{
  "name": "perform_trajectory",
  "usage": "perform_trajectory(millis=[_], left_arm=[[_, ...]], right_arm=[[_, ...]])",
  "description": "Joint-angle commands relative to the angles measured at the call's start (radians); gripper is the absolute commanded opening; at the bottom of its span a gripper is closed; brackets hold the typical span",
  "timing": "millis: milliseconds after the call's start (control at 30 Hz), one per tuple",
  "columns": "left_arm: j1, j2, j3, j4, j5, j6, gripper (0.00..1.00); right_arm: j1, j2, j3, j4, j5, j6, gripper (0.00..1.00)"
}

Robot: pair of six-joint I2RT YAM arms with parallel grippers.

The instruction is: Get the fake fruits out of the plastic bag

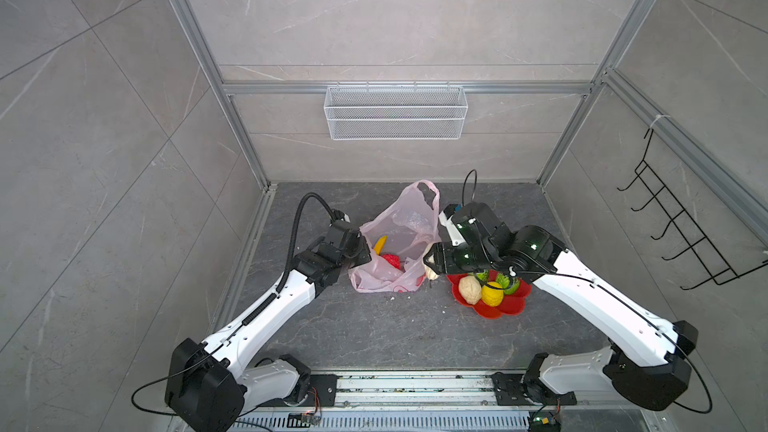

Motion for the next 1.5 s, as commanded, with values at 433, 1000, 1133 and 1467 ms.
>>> perform_trajectory(millis=[433,1000,1133,1467], left_arm=[[0.053,-0.010,0.048,-0.060,-0.017,0.037,0.00],[0.096,-0.036,0.012,-0.053,0.038,0.029,0.00],[0.096,-0.039,0.008,-0.046,0.053,0.023,0.00],[0.096,-0.040,0.003,-0.044,0.063,0.018,0.00]], right_arm=[[-0.271,-0.134,-0.159,-0.182,0.173,-0.111,0.38],[-0.562,0.145,-0.219,-0.021,0.087,-0.251,0.37],[-0.621,0.219,-0.194,0.004,0.084,-0.266,0.37],[-0.683,0.349,-0.156,0.051,0.094,-0.269,0.37]])
